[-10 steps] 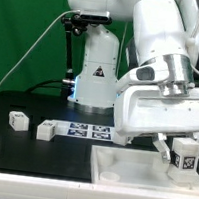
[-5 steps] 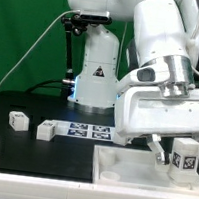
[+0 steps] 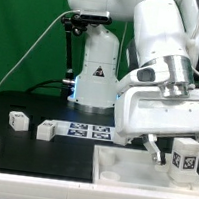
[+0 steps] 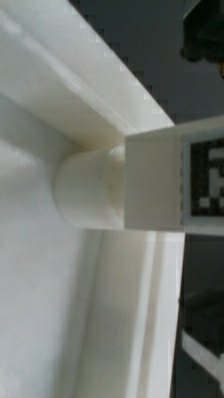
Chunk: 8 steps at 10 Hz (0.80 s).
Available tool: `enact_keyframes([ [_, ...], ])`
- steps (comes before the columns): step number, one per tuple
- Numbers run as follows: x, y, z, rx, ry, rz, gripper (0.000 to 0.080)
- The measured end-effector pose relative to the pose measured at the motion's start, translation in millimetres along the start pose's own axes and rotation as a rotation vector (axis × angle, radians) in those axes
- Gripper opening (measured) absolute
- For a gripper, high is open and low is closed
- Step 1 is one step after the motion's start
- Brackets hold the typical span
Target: Assemble one leg
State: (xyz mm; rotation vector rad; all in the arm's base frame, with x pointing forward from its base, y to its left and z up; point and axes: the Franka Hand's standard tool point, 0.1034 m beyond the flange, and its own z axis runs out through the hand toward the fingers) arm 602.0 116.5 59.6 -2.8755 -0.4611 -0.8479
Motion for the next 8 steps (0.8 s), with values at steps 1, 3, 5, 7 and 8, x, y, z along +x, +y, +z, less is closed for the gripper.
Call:
enact_keyframes([
  [1,0.6,0.4,-1.8,-0.001,0.001,-0.001,0.0648],
  [3,11.2,0.2,-19.4,-0.003,-0.002,-0.017,0.0649],
  [5,26.9,-0.6,-35.4,0.004,-0.017,-0.032,0.0649],
  [7,25.8,-1.5,-35.0,0.008,-0.026,-0.033,0.0649],
  [8,23.3,-6.5,-33.7,0.031,-0.074,-0.035,0.0649],
])
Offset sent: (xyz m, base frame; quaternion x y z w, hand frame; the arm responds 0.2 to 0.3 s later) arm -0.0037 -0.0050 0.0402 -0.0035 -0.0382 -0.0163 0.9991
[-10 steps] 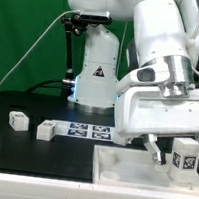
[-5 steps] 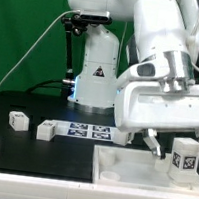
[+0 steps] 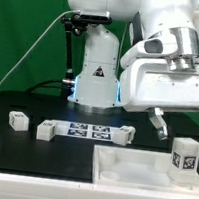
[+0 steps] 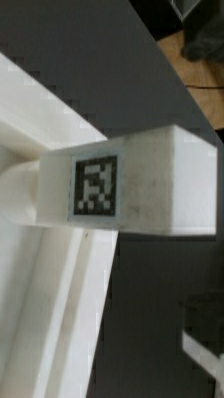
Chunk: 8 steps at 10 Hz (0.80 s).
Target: Assemble one leg
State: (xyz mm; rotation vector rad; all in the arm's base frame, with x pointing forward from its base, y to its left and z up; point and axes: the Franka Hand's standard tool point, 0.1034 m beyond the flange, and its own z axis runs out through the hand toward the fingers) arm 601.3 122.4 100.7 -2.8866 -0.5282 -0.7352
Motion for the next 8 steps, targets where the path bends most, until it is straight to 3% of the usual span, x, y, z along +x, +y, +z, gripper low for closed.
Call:
enact_keyframes([
  [1,0.3,-3.9,3.7,0.032,-0.073,0.015,0.0649],
  [5,11.9,-3.1,12.5,0.119,-0.374,0.063,0.0649],
  [7,12.8,-1.6,15.7,0.141,-0.435,0.079,0.0649],
  [8,10.5,2.3,17.8,0.126,-0.406,0.083,0.0649],
])
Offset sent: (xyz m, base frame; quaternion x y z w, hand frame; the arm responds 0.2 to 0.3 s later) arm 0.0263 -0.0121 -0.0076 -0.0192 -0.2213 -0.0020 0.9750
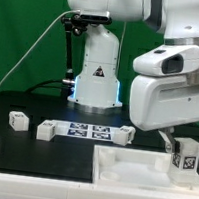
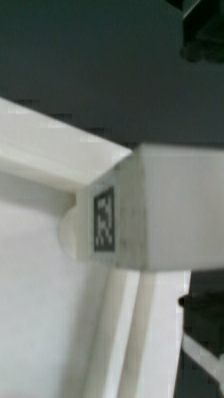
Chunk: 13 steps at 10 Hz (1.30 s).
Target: Assemble one leg
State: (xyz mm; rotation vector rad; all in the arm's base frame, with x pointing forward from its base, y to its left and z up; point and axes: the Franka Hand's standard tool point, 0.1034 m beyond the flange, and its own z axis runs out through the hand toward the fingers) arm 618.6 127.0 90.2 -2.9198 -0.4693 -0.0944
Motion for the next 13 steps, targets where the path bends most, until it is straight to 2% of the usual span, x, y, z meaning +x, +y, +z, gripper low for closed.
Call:
enact_keyframes([
  [4,-0.5,0.3,0.7,-0.002,0.003,0.011,0.0649],
  [5,-3.5,3.4,2.1,-0.018,0.032,0.076,0.0649],
  [6,-8.9,3.7,4.1,-0.023,0.038,0.098,0.0649],
  [11,-7.0,2.9,8.0,-0.025,0.057,0.113,0.0649],
  [13,-7.2,3.1,8.4,-0.025,0.057,0.114,0.0388],
])
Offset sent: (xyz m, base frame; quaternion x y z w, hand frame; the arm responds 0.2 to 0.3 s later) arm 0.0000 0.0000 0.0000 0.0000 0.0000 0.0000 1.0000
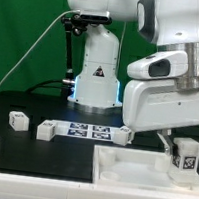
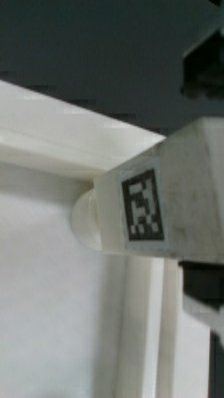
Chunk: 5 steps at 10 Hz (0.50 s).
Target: Assemble one leg
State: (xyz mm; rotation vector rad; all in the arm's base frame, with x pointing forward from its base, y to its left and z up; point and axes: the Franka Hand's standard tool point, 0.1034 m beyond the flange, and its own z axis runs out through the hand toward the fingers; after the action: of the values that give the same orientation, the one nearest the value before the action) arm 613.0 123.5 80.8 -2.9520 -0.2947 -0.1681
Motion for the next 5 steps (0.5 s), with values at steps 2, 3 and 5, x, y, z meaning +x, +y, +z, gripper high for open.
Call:
enact_keyframes([
  [2,-0.1,4.3,0.0,-0.004,0.001,0.005,0.0311],
  [3,-0.1,5.1,0.0,-0.005,0.001,0.011,0.0307],
  [5,-0.4,6.8,0.0,-0.006,0.0,0.035,0.0305],
])
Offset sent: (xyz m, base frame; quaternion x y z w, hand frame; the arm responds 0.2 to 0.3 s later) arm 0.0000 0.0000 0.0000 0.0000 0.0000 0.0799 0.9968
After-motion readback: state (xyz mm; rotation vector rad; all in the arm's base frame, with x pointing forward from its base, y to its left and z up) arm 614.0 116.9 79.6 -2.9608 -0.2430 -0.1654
